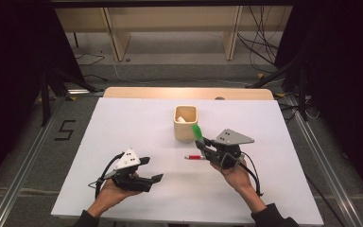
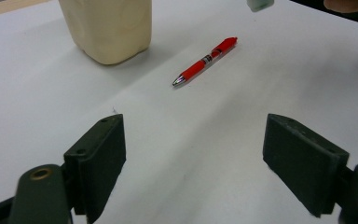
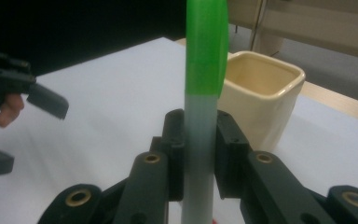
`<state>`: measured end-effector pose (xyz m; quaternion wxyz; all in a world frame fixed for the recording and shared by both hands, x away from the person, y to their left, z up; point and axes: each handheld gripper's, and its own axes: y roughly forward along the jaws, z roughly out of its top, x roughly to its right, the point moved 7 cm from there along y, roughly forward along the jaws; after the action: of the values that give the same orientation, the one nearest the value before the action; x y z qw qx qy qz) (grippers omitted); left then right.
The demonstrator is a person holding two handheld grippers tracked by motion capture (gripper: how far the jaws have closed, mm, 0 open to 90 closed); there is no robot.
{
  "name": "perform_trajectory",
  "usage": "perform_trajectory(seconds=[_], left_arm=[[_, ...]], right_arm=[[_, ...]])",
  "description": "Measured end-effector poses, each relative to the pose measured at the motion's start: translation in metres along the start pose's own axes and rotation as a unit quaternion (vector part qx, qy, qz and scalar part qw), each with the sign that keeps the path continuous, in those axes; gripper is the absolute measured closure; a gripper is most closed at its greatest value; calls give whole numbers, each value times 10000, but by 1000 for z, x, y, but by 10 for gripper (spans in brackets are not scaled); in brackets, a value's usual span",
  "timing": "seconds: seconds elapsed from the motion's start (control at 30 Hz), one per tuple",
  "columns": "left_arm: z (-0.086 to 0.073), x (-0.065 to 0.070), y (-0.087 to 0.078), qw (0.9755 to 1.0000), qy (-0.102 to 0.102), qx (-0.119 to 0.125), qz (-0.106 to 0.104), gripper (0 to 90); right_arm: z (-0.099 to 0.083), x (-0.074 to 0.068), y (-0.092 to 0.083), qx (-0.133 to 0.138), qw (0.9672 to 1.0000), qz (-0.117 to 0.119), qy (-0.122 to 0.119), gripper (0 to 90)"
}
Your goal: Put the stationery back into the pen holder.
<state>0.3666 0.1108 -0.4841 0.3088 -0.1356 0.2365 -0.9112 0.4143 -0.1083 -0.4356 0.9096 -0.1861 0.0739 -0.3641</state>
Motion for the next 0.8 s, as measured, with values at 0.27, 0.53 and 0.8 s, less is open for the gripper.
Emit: perform_trajectory(seconds=[0.27,0.53,0.8], left_arm=[[-2,-6,-8,9999,-41,99,48,212],[-5,-12,-13,9995,-119,232,160,217],[-8,-15,-17,9990,-225,327,222,218]], right_arm=[[20,16,18,102,9990,20,430,772],[33,26,34,124,9981,-34,608,771],[47,35,45,183,9965,-61,812,771]])
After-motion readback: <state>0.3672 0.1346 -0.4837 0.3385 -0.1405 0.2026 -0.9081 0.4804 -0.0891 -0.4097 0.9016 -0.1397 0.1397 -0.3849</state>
